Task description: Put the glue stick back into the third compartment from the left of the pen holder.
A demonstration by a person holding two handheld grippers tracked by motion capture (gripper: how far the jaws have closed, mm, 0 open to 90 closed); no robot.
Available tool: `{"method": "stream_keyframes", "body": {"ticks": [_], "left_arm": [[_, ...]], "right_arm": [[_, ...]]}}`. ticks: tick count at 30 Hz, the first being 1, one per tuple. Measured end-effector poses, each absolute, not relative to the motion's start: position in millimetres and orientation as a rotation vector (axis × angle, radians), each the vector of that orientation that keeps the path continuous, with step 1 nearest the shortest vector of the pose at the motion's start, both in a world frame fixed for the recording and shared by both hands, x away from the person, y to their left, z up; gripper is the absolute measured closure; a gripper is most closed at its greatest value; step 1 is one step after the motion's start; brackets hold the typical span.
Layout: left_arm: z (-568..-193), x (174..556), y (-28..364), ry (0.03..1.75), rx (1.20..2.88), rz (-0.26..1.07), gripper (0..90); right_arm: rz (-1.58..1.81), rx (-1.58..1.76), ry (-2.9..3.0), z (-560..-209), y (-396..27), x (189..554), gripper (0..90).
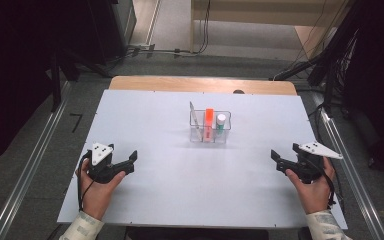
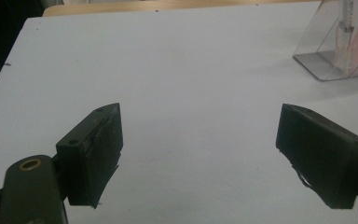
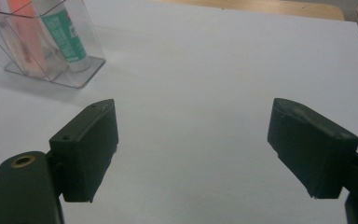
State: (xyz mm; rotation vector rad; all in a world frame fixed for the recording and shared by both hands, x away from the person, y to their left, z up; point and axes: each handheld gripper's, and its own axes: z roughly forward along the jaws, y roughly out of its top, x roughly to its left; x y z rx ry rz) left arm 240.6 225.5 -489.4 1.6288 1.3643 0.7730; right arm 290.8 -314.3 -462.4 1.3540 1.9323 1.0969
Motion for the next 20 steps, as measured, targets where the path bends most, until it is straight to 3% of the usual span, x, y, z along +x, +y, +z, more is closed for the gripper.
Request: {"method": "stream_keyframes", "body": {"ticks": [20], "left_arm": [[-492, 237, 235, 1.386, 1.613, 0.792, 15.4]], "right_arm": [[1.074, 1.397, 1.854, -463, -345, 276, 14.6]]}}
